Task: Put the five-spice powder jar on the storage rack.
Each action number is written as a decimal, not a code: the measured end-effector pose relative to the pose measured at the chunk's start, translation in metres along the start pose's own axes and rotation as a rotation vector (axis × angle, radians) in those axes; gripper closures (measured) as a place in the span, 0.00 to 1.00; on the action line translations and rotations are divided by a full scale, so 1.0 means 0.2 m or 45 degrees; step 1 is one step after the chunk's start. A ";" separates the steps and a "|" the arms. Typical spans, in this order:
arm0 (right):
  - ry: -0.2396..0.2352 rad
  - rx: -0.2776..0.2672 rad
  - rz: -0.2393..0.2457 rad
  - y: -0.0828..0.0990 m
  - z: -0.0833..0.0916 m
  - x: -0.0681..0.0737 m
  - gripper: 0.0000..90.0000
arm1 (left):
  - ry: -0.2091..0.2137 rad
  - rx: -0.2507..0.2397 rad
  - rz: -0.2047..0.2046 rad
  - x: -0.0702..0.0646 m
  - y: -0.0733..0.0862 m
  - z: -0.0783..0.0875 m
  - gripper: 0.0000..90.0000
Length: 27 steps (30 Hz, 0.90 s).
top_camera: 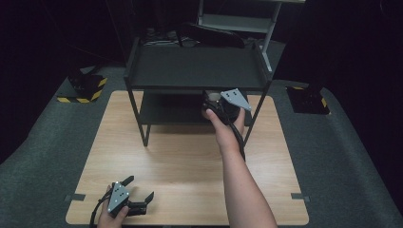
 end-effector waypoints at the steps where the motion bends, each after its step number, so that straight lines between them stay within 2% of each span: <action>1: -0.012 0.010 -0.012 0.00 0.00 -0.01 0.14 | 0.000 0.000 0.000 0.00 0.00 0.00 0.01; 2: -0.012 0.010 -0.012 0.00 0.00 -0.01 0.14 | 0.001 -0.001 0.000 0.00 0.00 0.00 0.01; 6: -0.040 0.013 -0.012 0.00 0.02 -0.01 0.01 | 0.001 0.001 0.000 0.00 0.00 0.00 0.01; 9: -0.071 0.020 -0.026 0.00 0.04 -0.01 0.00 | 0.001 0.001 0.001 0.00 0.00 0.00 0.01; 13: -0.111 0.012 -0.014 0.01 0.10 -0.02 0.00 | 0.001 0.002 0.002 0.00 0.00 0.00 0.01; 20: -0.162 -0.019 0.013 0.05 0.26 -0.06 0.00 | -0.002 0.001 0.007 0.00 0.00 0.00 0.01; 22: -0.182 -0.037 0.018 0.07 0.34 -0.07 0.00 | -0.002 0.001 0.007 0.00 0.00 0.00 0.01; 23: -0.182 -0.037 0.018 0.07 0.34 -0.07 0.00 | -0.002 0.002 0.007 0.00 0.00 0.00 0.01; 24: -0.194 -0.047 0.024 0.08 0.39 -0.08 0.00 | -0.003 0.003 0.008 0.00 0.00 0.00 0.01; 27: -0.199 -0.054 0.034 0.10 0.44 -0.09 0.00 | -0.003 0.004 0.007 0.00 0.00 0.00 0.01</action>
Point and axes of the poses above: each handheld gripper's, and its own axes: z roughly backward along the jaws, y roughly out of its underside, x roughly to its left, the point moved 10 cm from there along -z, roughly forward along the jaws, and after that the axes turned 10 degrees about -z, right-handed, at the moved point
